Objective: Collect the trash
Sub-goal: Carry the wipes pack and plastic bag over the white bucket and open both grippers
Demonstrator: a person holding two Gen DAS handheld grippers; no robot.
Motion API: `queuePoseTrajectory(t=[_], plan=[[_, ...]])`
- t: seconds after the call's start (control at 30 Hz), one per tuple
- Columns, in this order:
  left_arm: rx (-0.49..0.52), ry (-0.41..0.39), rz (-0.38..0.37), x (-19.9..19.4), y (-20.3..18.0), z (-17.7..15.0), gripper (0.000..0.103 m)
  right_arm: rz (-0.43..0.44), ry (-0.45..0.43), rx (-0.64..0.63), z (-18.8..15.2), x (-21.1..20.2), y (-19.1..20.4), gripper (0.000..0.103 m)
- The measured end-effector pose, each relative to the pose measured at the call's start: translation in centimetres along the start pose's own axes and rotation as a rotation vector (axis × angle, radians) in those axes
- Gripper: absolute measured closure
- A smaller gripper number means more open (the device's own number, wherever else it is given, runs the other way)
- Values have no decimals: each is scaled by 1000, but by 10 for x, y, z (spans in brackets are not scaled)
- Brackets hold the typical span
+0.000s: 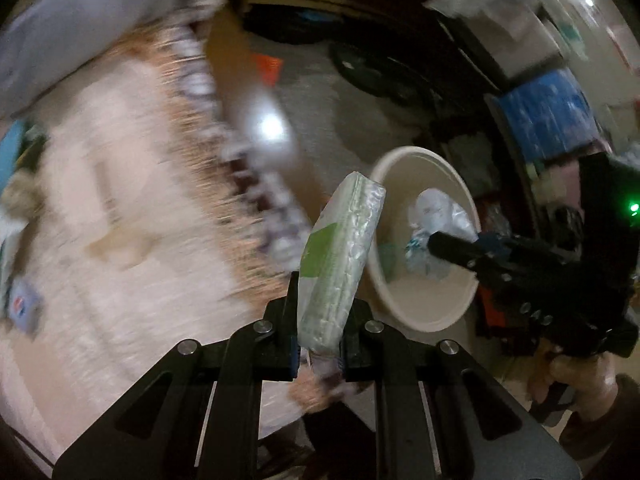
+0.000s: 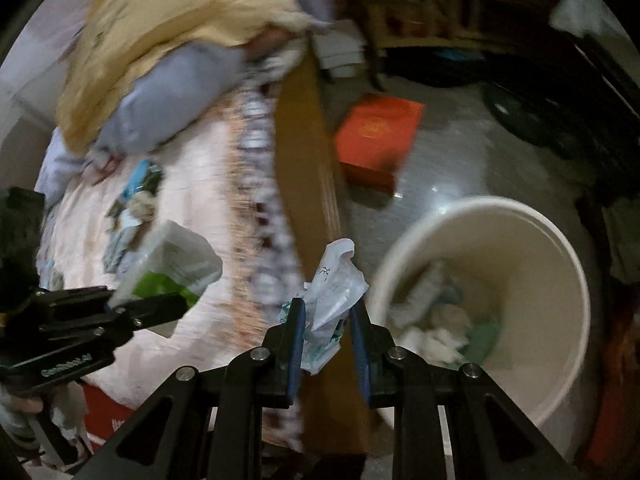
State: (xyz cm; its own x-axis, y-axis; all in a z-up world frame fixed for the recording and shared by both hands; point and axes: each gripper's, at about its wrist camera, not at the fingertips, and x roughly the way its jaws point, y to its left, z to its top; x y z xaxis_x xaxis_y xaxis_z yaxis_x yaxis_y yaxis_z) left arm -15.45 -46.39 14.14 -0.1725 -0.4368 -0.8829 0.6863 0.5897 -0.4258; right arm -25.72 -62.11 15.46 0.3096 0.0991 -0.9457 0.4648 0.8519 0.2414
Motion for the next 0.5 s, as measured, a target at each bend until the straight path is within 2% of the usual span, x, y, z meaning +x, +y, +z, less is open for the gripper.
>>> queuePoseTrajectory(t=[0.2, 0.5], plan=[[72, 43, -40, 37, -52, 21, 92, -43, 8, 127, -21, -8, -63, 82], [112, 77, -23, 75, -89, 37, 92, -74, 11, 231, -41, -10, -106, 82]])
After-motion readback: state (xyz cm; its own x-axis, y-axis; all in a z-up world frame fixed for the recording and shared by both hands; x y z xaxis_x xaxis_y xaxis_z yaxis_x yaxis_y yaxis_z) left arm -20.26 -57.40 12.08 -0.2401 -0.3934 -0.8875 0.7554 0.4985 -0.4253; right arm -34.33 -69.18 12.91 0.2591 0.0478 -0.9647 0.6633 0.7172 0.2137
